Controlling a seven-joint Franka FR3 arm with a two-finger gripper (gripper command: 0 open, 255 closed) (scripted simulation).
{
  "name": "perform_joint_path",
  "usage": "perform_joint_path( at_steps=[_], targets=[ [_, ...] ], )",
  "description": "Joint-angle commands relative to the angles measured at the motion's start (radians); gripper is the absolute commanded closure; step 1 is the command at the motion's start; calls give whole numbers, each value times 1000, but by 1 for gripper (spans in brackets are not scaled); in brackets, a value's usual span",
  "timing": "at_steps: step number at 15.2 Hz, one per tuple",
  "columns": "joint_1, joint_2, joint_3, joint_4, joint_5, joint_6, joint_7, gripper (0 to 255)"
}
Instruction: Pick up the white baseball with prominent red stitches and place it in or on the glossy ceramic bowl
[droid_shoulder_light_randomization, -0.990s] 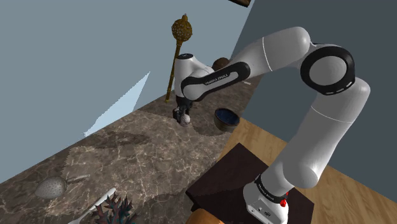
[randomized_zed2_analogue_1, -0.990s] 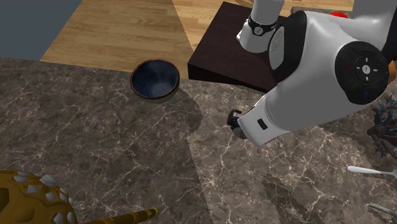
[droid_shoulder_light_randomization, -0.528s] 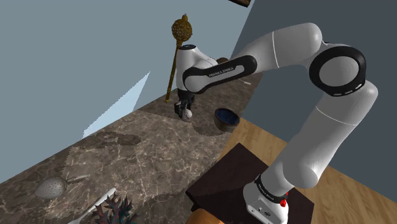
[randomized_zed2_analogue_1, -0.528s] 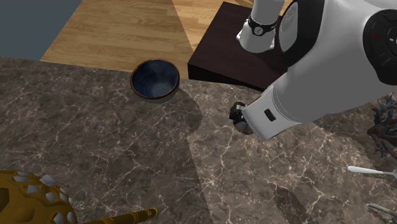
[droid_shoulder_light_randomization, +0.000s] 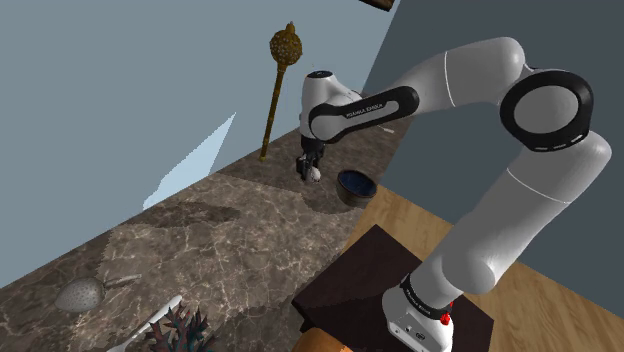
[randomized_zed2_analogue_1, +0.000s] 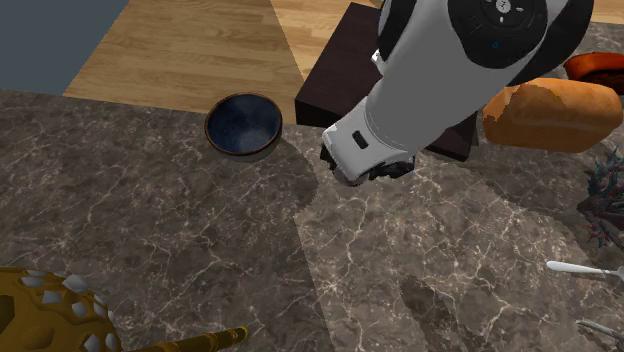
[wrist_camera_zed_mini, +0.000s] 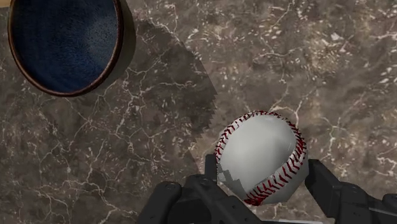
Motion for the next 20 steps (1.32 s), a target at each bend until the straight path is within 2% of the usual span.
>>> perform_joint_path(
  at_steps=[1,10,20],
  targets=[
    [-26,-23,-24,-27,-7,14,-46,255],
    [-144,-68,-142,-89,-44,73,-251,255],
    [-275,-27,-273,-47,-58,127,-498,255]
  ],
)
